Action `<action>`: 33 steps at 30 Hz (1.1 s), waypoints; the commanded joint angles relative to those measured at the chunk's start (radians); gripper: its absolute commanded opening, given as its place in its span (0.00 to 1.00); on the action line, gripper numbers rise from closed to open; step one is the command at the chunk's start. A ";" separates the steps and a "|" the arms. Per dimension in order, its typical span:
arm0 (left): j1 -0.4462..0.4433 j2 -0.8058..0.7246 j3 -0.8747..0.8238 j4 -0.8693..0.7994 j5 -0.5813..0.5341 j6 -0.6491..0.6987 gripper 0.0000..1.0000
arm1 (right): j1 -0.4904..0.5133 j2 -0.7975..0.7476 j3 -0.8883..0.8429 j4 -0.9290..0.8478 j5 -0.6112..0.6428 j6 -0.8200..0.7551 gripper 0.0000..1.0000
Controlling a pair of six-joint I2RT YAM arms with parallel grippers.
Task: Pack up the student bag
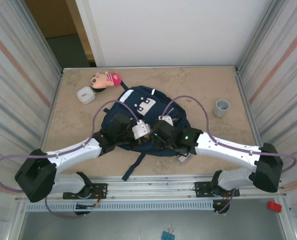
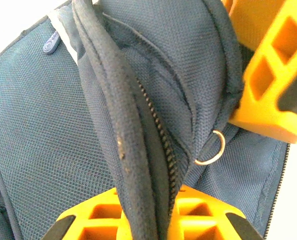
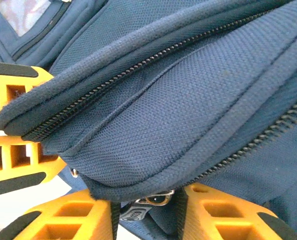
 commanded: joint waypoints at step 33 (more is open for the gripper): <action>-0.006 -0.028 0.014 -0.027 -0.016 -0.046 0.02 | 0.023 0.021 0.105 -0.098 0.181 -0.037 0.07</action>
